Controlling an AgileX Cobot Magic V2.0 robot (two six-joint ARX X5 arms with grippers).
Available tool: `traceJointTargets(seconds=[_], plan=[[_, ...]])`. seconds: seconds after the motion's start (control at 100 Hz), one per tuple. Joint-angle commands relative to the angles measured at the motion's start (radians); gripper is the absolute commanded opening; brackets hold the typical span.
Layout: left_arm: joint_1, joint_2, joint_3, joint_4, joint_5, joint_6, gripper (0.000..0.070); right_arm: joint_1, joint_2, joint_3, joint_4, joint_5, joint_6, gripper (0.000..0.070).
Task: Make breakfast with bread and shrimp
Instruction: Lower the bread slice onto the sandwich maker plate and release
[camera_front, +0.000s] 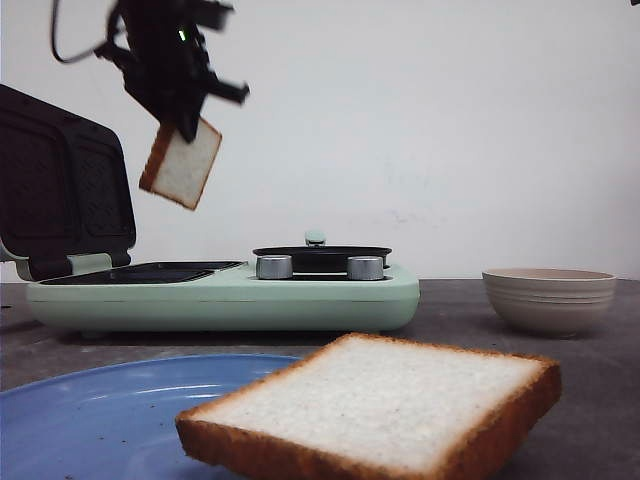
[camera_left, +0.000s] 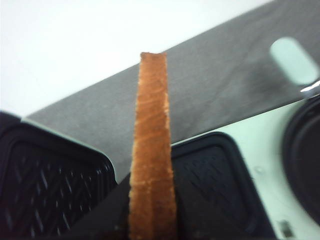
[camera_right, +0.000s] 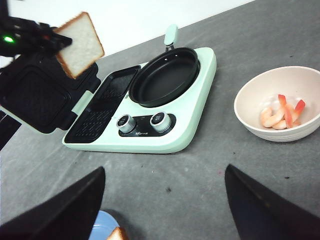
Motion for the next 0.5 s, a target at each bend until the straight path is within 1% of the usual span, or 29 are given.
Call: traceJointTargets(seconds=[0.0,0.12,0.19,0.24,0.42,0.49], plan=[[-0.006,0.040,0.040,0.016,-0.026,0.084,0.0001,0.003,0.003,0.016,0.008,0.002,-0.017,0.0461],[-0.006,0.082,0.047,0.028,-0.026,0.090,0.0001,0.003,0.003,0.016,0.008,0.004,-0.020,0.0461],[-0.004,0.102,0.047,0.034,-0.046,0.093,0.0001,0.003,0.003,0.016,0.008,0.005,-0.027,0.0461],[-0.003,0.115,0.047,0.036,-0.060,0.103,0.0001,0.003,0.003,0.016,0.008,0.007,-0.035,0.0461],[-0.005,0.154,0.047,0.039,-0.064,0.138,0.0003,0.003,0.003,0.016,0.008,0.029,-0.042,0.0460],[-0.005,0.166,0.047,0.042,-0.087,0.146,0.0003,0.003,0.003,0.016,0.008,0.028,-0.042,0.0460]])
